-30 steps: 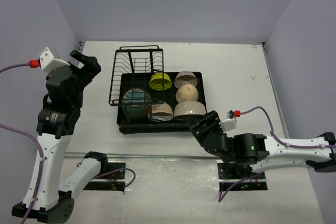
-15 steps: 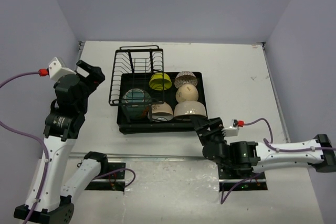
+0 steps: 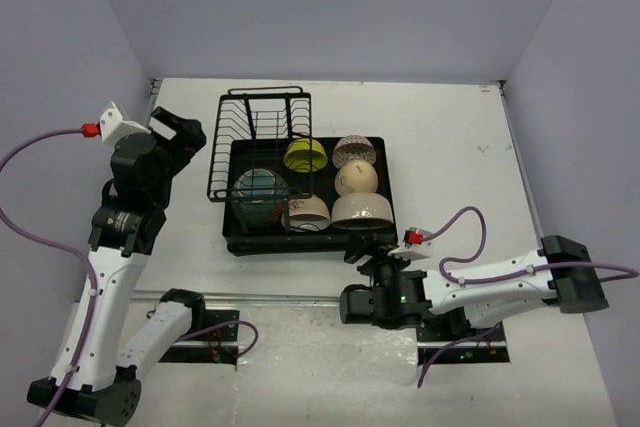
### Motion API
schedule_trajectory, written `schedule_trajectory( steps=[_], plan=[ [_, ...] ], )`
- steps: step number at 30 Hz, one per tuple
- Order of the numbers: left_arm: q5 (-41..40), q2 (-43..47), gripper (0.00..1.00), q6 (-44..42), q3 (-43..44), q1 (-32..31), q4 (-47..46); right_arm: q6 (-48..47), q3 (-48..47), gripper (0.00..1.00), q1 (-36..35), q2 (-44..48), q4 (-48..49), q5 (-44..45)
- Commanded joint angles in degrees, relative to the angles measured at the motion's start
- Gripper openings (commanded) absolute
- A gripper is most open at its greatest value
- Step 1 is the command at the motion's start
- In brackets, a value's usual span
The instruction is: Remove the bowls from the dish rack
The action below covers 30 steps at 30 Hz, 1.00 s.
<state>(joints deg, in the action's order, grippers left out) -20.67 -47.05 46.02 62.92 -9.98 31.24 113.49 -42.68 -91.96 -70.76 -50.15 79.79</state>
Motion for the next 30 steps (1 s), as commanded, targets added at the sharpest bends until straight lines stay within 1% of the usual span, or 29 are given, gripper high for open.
schedule_trajectory(
  steps=[1,4,6,9,10,12,13,14,15,16,18,21,23,25,28,30],
  plan=[
    [2.6,-0.6,0.94,2.4,1.7,0.3,-2.5,49.2,-2.6,0.77,-1.2,3.4,-8.6,7.7],
    [2.2,-0.7,0.94,3.0,0.7,0.4,-2.4,49.2,-3.0,0.78,-2.2,7.2,-11.4,6.6],
    [1.9,-0.8,0.94,3.4,-0.2,0.4,-2.9,49.0,-2.7,0.78,-2.4,9.3,-11.1,5.3],
    [1.7,-1.4,0.94,4.2,-0.5,0.4,-3.3,48.8,1.4,0.79,-4.0,15.7,-5.9,3.5],
    [1.6,-1.6,0.93,4.6,-0.5,0.3,-3.5,48.8,4.2,0.80,-4.6,19.6,-2.8,2.6],
    [1.6,-2.3,0.94,5.4,-0.4,0.4,-3.6,48.8,8.1,0.81,-5.1,23.5,2.4,2.0],
    [1.5,-2.5,0.93,5.6,-0.4,0.3,-3.6,48.7,10.7,0.81,-5.9,27.0,11.8,3.5],
    [1.3,-2.7,0.93,5.7,-0.3,0.4,-3.6,48.6,16.5,0.81,-6.3,28.4,17.3,4.7],
    [1.2,-2.9,0.93,5.9,-0.3,0.4,-3.6,48.8,18.5,0.81,-6.7,29.3,20.7,6.0],
    [0.9,-3.0,0.93,5.9,-0.3,0.4,-3.6,48.8,19.3,0.81,-6.9,29.9,22.1,6.8],
    [0.4,-3.1,0.93,5.9,-0.3,0.4,-3.4,48.8,18.1,0.84,-6.9,30.5,18.6,7.3],
    [-0.8,-2.7,0.93,5.7,-0.4,0.4,-3.1,48.8,20.7,0.84,-7.4,31.0,23.6,10.5],
    [-1.0,-2.6,0.93,5.9,-0.6,0.4,-3.2,48.8,20.0,0.86,-7.7,30.9,23.3,10.6],
    [-1.1,-2.5,0.93,6.0,-0.8,0.3,-2.9,48.8,19.2,0.88,-8.6,29.8,24.9,10.6],
    [-1.1,-2.2,0.94,6.5,-1.4,0.4,-2.4,48.5,16.3,0.92,-9.5,29.0,24.3,10.6],
    [-1.1,-1.6,0.93,7.2,-1.7,0.4,-2.2,48.4,15.3,0.92,-9.6,27.7,24.0,10.6]
  ],
)
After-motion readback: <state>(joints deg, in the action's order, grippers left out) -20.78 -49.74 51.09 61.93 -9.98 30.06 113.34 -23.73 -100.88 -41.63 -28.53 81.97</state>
